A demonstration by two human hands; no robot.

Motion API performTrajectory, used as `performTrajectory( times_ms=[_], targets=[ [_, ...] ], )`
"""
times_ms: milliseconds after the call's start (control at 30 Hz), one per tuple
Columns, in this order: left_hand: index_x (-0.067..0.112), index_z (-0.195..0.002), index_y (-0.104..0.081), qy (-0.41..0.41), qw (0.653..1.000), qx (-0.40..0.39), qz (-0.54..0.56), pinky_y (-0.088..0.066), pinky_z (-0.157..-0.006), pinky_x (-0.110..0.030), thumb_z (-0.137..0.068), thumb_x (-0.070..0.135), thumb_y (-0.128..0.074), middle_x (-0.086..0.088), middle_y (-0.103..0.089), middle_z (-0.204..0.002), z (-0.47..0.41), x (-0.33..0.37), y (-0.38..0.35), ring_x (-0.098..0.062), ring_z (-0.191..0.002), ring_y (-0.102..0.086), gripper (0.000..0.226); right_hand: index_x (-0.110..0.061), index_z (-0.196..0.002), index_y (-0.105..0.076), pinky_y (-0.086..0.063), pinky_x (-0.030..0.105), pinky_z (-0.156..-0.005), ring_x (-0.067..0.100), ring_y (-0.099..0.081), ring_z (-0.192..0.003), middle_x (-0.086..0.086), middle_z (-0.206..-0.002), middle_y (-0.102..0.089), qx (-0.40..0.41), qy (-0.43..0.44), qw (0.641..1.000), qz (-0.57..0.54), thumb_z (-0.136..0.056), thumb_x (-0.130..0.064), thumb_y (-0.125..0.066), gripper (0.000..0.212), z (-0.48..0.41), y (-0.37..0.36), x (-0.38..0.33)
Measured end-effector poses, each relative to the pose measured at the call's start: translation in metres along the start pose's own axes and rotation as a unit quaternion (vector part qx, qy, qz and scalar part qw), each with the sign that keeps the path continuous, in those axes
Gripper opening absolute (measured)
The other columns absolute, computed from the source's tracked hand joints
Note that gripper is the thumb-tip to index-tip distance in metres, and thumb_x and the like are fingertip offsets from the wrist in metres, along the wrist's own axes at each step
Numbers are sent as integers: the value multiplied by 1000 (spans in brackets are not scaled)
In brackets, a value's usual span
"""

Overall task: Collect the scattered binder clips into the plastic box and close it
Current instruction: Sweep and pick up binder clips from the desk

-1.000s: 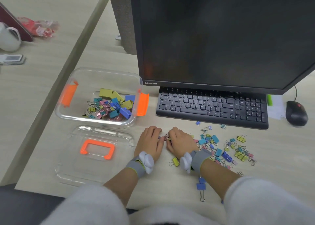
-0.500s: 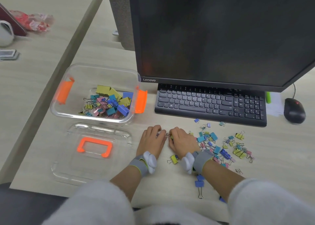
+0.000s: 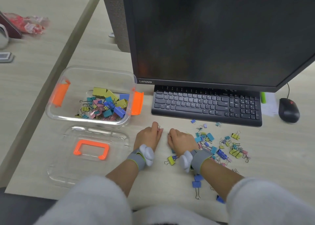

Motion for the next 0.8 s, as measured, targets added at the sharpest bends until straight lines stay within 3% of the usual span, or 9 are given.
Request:
performTrajectory(
  times_ms=[67,100,200,267,367,467,533,633,800],
  targets=[
    [5,-113,-49,22,999,-3,28,-45,-64,-37,-97,36,-40,-12,-69,-92,-1,-3,0,-36,-82,-64,35,-8,-104,-53,-44,31,-64,29,-64,-82,8,-99,-66,-109,-34,992,-51,-97,-30,-39,28,-1,-10,5],
    [5,-113,-48,31,999,3,42,-45,-63,-37,-97,36,-40,-11,-69,-92,-1,-4,2,-37,-81,-64,36,-7,-108,-49,-43,33,-68,32,-63,-88,10,-105,-65,-144,-54,985,-84,-99,-30,-31,31,-1,-14,8],
    [7,-112,-47,62,995,9,79,-47,-65,-38,-96,38,-41,-11,-69,-90,-5,-5,10,-38,-80,-64,35,-9,-98,-51,-43,33,-66,35,-61,-87,16,-97,-66,-132,-155,961,-185,-97,-30,-37,25,-2,-11,13],
    [8,-111,-47,66,994,2,93,-47,-66,-38,-96,38,-42,-14,-68,-86,-10,-4,17,-38,-79,-63,33,-9,-90,-54,-40,31,-63,33,-58,-79,18,-83,-63,-121,-241,919,-289,-94,-27,-43,22,-8,-7,16],
    [10,-105,-49,55,985,-7,162,-46,-65,-38,-95,36,-45,-13,-62,-68,-14,5,29,-38,-74,-60,28,-13,-76,-55,-36,29,-58,25,-48,-64,7,-69,-54,-106,-337,817,-457,-90,-23,-46,19,-18,3,18],
    [13,-95,-50,57,970,-14,235,-39,-60,-35,-94,34,-50,3,-46,-53,-16,15,41,-35,-67,-55,22,-16,-58,-42,-26,18,-39,16,-33,-29,0,-46,-41,-97,-408,656,-627,-86,-17,-44,28,-30,20,9],
    [16,-88,-48,58,962,-22,266,-42,-61,-36,-93,34,-51,2,-46,-53,-18,22,48,-30,-63,-50,19,-15,-57,-41,-22,13,-30,12,-28,-20,-1,-39,-36,-104,-434,585,-677,-86,-17,-45,29,-40,32,1],
    [15,-85,-44,80,940,-17,330,-45,-50,-37,-94,34,-49,-17,-60,-68,-23,27,66,-27,-54,-50,21,-14,-66,-48,-35,14,-30,9,-42,-27,-2,-38,-47,-107,-408,557,-715,-90,-22,-47,25,-58,47,-14],
    [21,-75,-41,126,922,44,363,-34,-29,-16,-93,37,-49,-7,-58,-64,-33,8,108,-21,-39,-53,24,-12,-59,-47,-36,14,-37,15,-35,-23,2,-31,-42,-116,-400,563,-714,-85,-21,-45,28,-90,73,-46]
  ],
)
Point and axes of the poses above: each hand's wrist, its own z-axis away from the middle knuckle, its own y-axis out of the back of the hand, x = y × z, the point moved 3 cm from there along -z, towards the middle knuckle
